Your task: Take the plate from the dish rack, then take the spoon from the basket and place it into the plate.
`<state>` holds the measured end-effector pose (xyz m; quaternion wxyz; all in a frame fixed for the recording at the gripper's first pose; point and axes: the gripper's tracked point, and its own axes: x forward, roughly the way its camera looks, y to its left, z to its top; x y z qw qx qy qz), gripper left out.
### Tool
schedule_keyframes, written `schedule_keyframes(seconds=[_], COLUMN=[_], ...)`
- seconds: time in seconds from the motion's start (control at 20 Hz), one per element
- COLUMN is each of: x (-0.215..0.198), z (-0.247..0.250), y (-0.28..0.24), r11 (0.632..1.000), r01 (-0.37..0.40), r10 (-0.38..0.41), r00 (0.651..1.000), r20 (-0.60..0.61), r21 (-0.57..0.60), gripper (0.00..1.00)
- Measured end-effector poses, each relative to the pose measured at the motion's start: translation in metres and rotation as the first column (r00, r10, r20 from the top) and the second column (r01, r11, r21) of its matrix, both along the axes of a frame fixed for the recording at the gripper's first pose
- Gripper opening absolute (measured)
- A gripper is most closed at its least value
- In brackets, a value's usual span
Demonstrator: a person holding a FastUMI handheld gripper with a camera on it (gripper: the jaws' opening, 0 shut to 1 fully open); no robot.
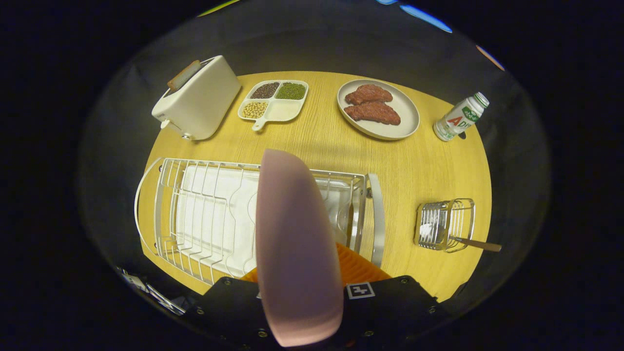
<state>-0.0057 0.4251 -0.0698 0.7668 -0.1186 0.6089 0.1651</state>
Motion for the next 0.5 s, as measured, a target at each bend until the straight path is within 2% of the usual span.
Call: schedule_keyframes(seconds=[0.25, 0.5], x=[0.001, -0.009], z=[0.010, 0.030], y=[-0.004, -0.011], r11=[1.000, 0.997], r01=[-0.008, 0.029], r10=[0.009, -0.030], r00=[1.000, 1.000], r20=[0.028, 0.007], r21=[-0.017, 0.078], gripper=[0.43, 0.43])
